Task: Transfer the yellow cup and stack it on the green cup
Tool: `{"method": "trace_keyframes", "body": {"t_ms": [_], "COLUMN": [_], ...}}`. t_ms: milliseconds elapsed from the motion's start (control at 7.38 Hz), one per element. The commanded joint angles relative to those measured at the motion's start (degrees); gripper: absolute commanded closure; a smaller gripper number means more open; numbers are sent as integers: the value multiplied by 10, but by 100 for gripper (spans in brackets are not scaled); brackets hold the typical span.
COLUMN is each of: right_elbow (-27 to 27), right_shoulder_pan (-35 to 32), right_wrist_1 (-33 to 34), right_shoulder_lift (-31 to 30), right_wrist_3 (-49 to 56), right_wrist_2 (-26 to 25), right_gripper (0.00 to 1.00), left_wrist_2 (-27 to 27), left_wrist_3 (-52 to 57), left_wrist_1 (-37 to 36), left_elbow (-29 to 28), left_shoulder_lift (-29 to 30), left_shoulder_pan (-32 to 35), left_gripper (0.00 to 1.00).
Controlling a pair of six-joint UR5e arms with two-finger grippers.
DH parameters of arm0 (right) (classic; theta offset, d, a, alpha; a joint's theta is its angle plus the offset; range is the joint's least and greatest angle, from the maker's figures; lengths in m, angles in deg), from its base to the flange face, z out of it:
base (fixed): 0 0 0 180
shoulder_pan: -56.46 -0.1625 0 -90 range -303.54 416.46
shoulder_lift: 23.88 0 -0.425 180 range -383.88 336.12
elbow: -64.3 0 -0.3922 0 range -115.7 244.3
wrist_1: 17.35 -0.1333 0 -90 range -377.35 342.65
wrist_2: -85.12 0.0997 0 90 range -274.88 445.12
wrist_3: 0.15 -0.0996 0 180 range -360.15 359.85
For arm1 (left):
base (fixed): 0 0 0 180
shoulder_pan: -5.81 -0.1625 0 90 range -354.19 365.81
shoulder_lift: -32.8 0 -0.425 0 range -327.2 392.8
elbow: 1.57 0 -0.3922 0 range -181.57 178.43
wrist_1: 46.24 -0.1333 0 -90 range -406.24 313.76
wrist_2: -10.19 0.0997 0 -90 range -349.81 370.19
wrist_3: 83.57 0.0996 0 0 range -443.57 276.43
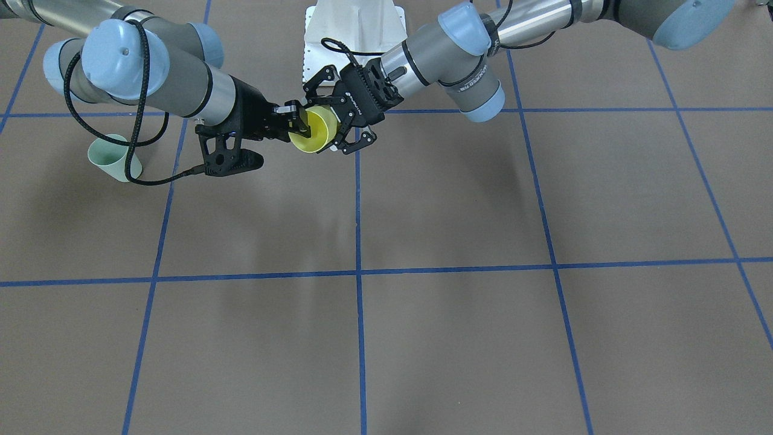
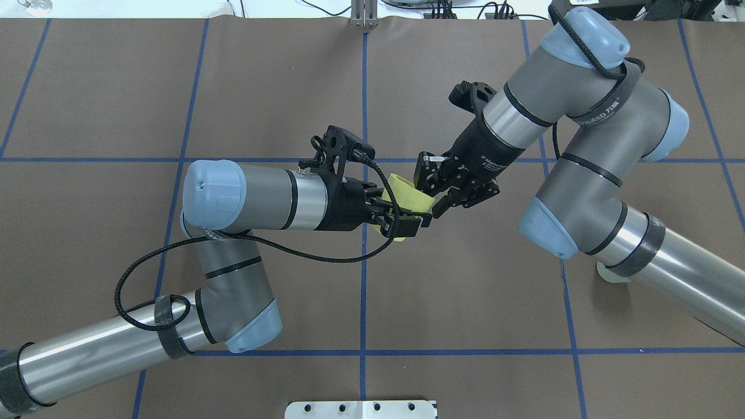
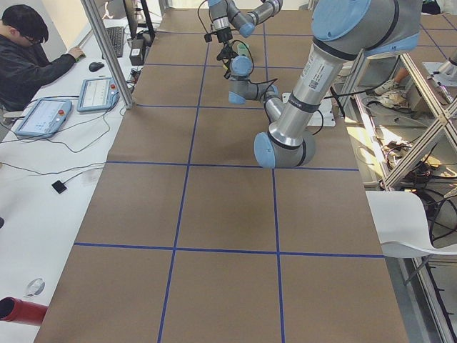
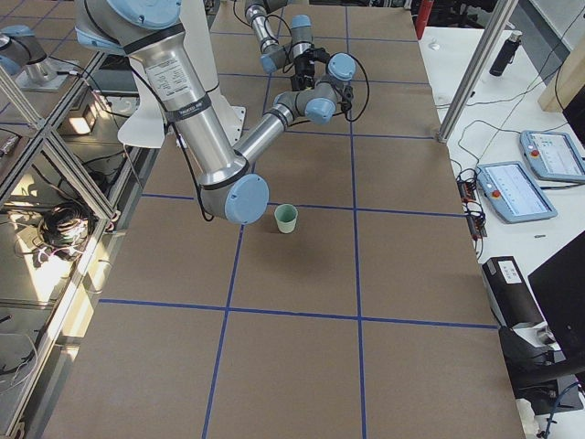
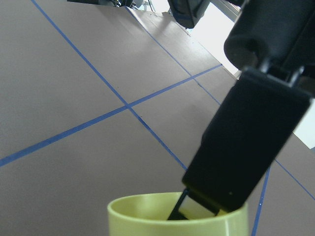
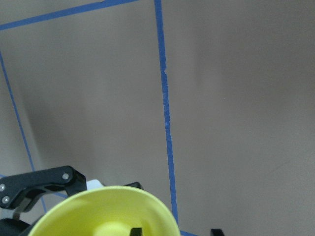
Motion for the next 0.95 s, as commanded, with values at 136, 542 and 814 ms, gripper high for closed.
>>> {"method": "trace_keyframes", "body": {"t_ms": [136, 542, 814], "right_elbow": [-1, -5, -5], "right_shoulder_pan": [-1, -4, -8], "right_wrist_1": [0, 0, -1], "right_shoulder_lift": [3, 2, 1], "right_wrist_3": [1, 0, 0], "right_wrist_2": [0, -1, -1], "right_gripper": [84, 100, 100], "left_wrist_2": [-1, 0, 0], "left_wrist_3": [0, -4, -6], "left_wrist_1": [1, 1, 2], "left_elbow": [0, 3, 5], "left_shoulder_lift": [1, 1, 1], "left_shoulder_pan": [-1, -1, 1], "left_gripper": [100, 1, 0]}}
